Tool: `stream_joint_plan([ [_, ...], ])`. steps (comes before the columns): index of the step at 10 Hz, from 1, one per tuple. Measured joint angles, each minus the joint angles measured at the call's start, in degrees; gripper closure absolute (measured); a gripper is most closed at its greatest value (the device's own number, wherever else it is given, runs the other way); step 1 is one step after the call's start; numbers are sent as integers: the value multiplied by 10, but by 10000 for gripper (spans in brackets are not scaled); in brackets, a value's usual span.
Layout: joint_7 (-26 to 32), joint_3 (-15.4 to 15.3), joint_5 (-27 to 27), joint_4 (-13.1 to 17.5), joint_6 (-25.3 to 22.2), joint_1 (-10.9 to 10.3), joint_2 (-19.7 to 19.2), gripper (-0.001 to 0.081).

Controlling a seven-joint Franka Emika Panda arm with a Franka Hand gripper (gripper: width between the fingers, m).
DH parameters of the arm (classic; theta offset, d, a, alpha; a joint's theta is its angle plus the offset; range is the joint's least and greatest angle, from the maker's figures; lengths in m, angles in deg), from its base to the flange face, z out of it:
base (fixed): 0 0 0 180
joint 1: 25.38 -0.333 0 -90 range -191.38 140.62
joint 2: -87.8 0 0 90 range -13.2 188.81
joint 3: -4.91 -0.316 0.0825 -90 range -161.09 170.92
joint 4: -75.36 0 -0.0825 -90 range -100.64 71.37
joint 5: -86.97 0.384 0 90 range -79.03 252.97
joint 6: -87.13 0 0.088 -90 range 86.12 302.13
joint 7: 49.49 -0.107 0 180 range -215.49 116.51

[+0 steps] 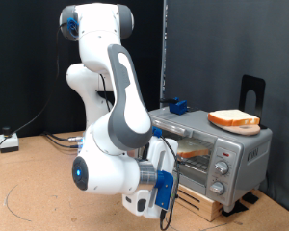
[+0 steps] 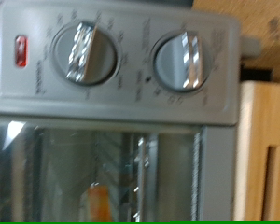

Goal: Make a piece of toast with the oven

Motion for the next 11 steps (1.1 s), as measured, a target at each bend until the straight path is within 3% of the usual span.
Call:
stream_joint_plan([
  [3,16,1,-22,9,5,-1,-33,-3],
  [7,32,-28,-5,54,32,-14,-89,-3],
  [11,30,-57,2,73,32,-30,-103,-3],
])
